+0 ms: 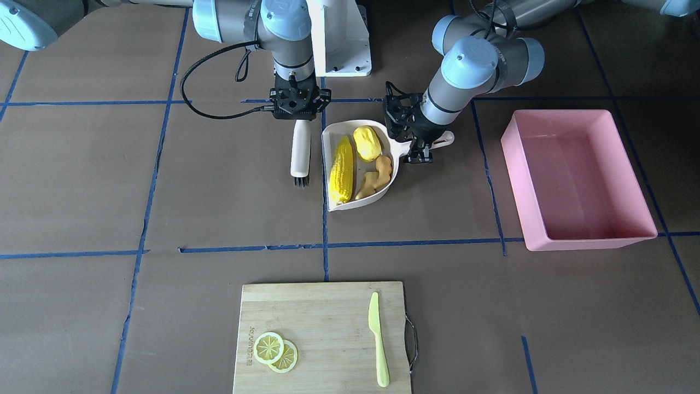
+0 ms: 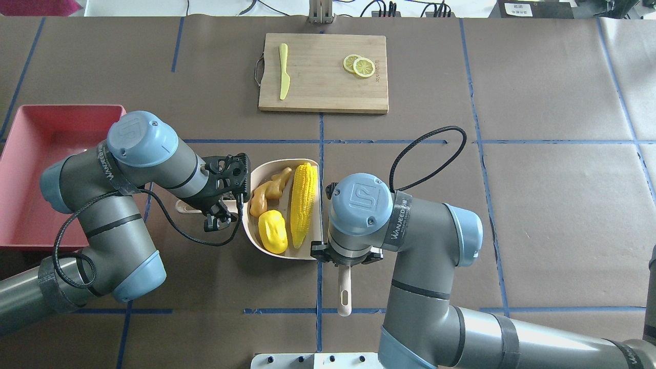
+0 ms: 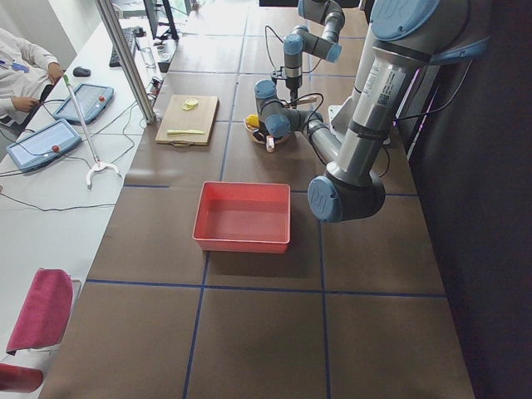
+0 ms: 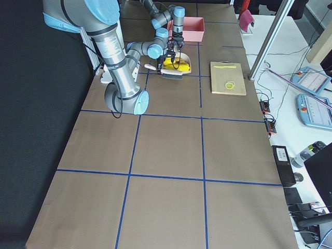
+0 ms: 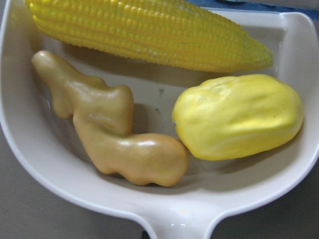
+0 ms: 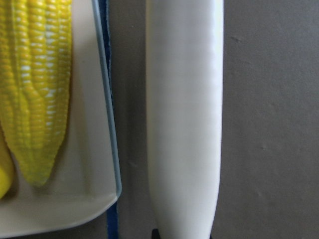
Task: Sweep and dump trash into bin
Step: 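Lift the brush away from the dustpan with the right gripper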
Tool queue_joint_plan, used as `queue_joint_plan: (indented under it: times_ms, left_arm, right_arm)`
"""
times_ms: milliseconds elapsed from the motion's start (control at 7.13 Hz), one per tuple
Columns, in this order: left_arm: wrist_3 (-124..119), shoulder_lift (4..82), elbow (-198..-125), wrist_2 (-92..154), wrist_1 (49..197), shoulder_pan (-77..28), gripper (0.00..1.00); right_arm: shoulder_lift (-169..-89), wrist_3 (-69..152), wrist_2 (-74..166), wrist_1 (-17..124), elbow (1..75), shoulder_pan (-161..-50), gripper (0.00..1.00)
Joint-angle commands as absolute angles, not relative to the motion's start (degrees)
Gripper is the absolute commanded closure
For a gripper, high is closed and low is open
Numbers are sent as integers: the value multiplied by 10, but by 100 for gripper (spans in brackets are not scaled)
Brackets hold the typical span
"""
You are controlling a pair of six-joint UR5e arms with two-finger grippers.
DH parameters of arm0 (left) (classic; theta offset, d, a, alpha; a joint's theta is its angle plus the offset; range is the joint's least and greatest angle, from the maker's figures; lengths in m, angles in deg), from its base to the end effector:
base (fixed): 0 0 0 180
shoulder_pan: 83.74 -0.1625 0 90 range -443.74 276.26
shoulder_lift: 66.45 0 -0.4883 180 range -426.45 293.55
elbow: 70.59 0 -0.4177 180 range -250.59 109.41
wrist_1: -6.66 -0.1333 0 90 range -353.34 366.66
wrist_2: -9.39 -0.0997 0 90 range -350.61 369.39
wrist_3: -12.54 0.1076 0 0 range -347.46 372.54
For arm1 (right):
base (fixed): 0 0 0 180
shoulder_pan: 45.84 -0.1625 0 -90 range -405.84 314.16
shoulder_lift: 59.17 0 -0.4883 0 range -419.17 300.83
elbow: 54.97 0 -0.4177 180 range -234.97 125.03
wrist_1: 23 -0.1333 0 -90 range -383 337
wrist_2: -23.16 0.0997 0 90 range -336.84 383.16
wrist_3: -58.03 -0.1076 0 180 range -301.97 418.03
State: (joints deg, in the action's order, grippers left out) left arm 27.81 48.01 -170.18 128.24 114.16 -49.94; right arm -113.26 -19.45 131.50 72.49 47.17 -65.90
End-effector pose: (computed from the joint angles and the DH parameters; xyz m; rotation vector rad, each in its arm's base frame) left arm 0.5232 -0.4482 0.3536 0.7197 0.8137 1.3598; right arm -0.6311 -0.3363 0.2551 -0.0863 -0.7919 0.0057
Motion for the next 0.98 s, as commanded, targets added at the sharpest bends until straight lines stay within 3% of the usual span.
queue_joint_plan:
  times_ms: [0,421,841]
  left_arm:
    - [263,449,-1703,1284,1232,-499,100]
    - [220,431,-1716,1286,1300,-496,100]
    - [157,406,-1774,1307,1300,-482,100]
  right_arm:
    - [-1193,-151,1312,721,527,-665,100]
    - [-1224,-90,1307,718,527,-679,100]
    - [-1260,-70,1309,676,524,-698,100]
